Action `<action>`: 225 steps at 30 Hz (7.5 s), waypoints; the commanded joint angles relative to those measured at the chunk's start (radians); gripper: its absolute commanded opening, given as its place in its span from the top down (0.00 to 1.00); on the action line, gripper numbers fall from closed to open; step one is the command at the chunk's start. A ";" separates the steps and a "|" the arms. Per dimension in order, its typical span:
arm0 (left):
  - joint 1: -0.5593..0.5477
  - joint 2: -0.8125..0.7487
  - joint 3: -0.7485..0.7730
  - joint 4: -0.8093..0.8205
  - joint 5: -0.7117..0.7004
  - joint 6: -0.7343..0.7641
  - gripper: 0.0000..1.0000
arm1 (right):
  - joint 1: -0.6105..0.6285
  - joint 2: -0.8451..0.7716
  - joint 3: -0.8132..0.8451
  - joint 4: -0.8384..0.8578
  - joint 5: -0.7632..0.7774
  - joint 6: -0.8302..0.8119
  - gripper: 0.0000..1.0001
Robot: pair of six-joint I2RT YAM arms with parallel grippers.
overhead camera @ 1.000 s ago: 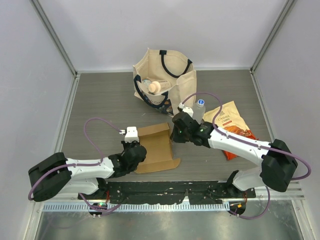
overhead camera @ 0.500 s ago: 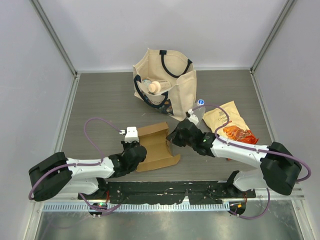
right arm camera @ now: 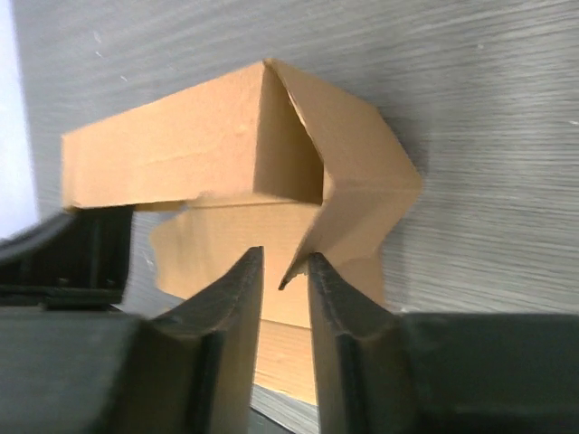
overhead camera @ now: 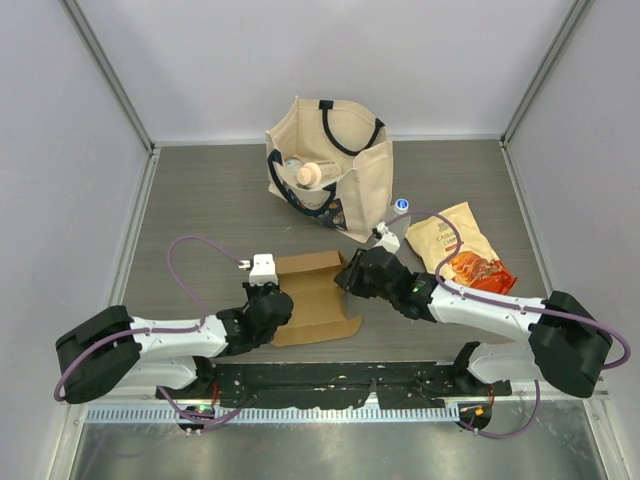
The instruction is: Fold the paper box
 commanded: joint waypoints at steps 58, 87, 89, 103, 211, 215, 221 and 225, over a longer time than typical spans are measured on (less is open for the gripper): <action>-0.014 -0.003 0.032 -0.008 -0.038 -0.070 1.00 | 0.171 -0.302 -0.071 -0.154 0.228 -0.515 0.43; -0.019 0.031 0.042 0.004 -0.035 -0.079 1.00 | 0.193 0.140 0.134 -0.048 0.130 -0.363 0.66; -0.019 0.023 0.036 0.005 -0.036 -0.083 1.00 | 0.193 0.016 0.082 -0.023 0.124 -0.469 0.56; -0.019 0.015 0.020 0.015 -0.035 -0.075 1.00 | -0.098 -0.437 -0.069 -0.314 0.295 -0.480 0.51; -0.028 -0.041 0.129 -0.295 -0.047 -0.322 1.00 | -0.174 -0.405 -0.359 0.093 -0.396 -0.322 0.32; -0.028 -0.072 0.131 -0.330 -0.038 -0.351 1.00 | -0.198 -0.316 -0.394 0.261 -0.503 -0.301 0.37; -0.028 -0.107 0.126 -0.352 -0.024 -0.349 1.00 | -0.203 -0.282 -0.411 0.360 -0.488 -0.262 0.56; -0.028 -0.121 0.117 -0.373 -0.001 -0.349 0.96 | -0.204 -0.253 -0.416 0.464 -0.457 -0.183 0.75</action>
